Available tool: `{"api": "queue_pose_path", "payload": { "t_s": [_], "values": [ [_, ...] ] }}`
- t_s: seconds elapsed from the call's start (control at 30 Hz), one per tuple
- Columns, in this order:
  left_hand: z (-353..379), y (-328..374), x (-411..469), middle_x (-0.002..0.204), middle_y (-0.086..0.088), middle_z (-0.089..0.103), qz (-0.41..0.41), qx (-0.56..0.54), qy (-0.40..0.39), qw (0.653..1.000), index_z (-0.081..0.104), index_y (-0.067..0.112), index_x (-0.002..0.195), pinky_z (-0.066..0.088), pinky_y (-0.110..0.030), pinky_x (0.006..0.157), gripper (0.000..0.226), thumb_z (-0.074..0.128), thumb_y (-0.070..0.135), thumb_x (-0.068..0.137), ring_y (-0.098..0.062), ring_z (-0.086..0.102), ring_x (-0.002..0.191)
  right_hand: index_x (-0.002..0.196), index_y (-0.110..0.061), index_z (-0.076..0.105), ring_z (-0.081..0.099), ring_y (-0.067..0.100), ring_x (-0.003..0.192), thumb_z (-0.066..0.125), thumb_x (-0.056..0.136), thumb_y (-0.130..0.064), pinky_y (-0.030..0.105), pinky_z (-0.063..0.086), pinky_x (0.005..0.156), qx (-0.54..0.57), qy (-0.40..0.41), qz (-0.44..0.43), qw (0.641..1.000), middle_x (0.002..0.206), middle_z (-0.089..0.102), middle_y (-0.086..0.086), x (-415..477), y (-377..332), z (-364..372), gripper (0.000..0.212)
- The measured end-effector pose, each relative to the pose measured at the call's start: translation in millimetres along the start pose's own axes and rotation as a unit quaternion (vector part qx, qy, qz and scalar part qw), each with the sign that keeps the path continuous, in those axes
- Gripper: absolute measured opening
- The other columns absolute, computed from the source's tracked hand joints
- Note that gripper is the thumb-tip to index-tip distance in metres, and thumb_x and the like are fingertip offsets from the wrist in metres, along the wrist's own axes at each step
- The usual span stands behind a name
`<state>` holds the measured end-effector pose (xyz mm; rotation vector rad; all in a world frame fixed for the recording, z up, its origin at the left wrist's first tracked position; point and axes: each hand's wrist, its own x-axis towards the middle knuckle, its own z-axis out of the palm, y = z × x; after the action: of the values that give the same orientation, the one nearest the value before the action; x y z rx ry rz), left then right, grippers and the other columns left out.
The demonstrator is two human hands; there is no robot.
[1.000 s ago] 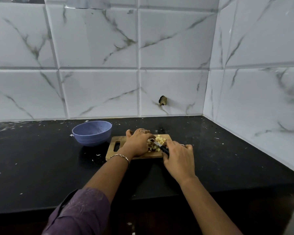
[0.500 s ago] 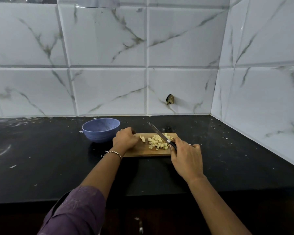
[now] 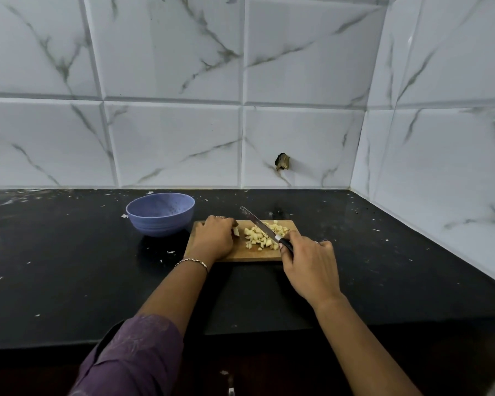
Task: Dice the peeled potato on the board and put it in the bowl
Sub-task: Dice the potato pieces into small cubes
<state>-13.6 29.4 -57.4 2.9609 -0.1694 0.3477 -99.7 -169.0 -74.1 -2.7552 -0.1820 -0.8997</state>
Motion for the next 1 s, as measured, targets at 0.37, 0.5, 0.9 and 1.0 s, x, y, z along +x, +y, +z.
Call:
{"api": "queue_pose_path", "payload": {
  "t_s": [0.37,0.5,0.9,1.0],
  "values": [
    [-9,-19,-14,0.122,0.000,0.065,0.003,-0.030,0.081,0.996,0.066,0.030,0.117,0.039,-0.041,0.096,0.023,0.053,0.028,0.098,-0.022,0.054,0.118,0.106,-0.027,0.055,0.059,0.012,0.080,0.047,0.101,-0.037,0.034,0.036,0.090,-0.001,0.002,-0.001,1.000,0.085,0.059,-0.011,0,-1,-1,0.014],
    [-15,-21,-29,0.122,-0.001,0.060,-0.010,-0.101,0.075,0.992,0.067,0.031,0.124,0.043,-0.042,0.100,0.031,0.049,0.023,0.100,-0.023,0.053,0.119,0.101,-0.026,0.055,0.050,0.012,0.070,0.048,0.100,-0.037,0.034,0.036,0.088,0.001,0.012,-0.013,1.000,0.079,0.050,-0.013,-1,-2,-1,0.013],
    [-3,-8,-72,0.104,0.007,0.071,-0.070,-0.163,0.128,0.976,0.073,0.029,0.101,0.042,-0.037,0.091,0.018,0.067,0.043,0.090,-0.016,0.062,0.102,0.138,-0.032,0.052,0.060,0.014,0.089,0.044,0.102,-0.036,0.028,0.047,0.074,0.011,-0.040,-0.103,0.994,0.098,0.067,-0.007,-18,-17,-16,0.037],
    [-2,-8,-73,0.103,0.009,0.071,-0.072,-0.171,0.138,0.973,0.073,0.029,0.102,0.042,-0.038,0.093,0.018,0.067,0.041,0.090,-0.014,0.061,0.102,0.142,-0.035,0.049,0.057,0.011,0.089,0.044,0.102,-0.036,0.029,0.052,0.073,0.034,-0.059,-0.086,0.994,0.098,0.063,-0.009,-26,-20,-19,0.040]
  ]
}}
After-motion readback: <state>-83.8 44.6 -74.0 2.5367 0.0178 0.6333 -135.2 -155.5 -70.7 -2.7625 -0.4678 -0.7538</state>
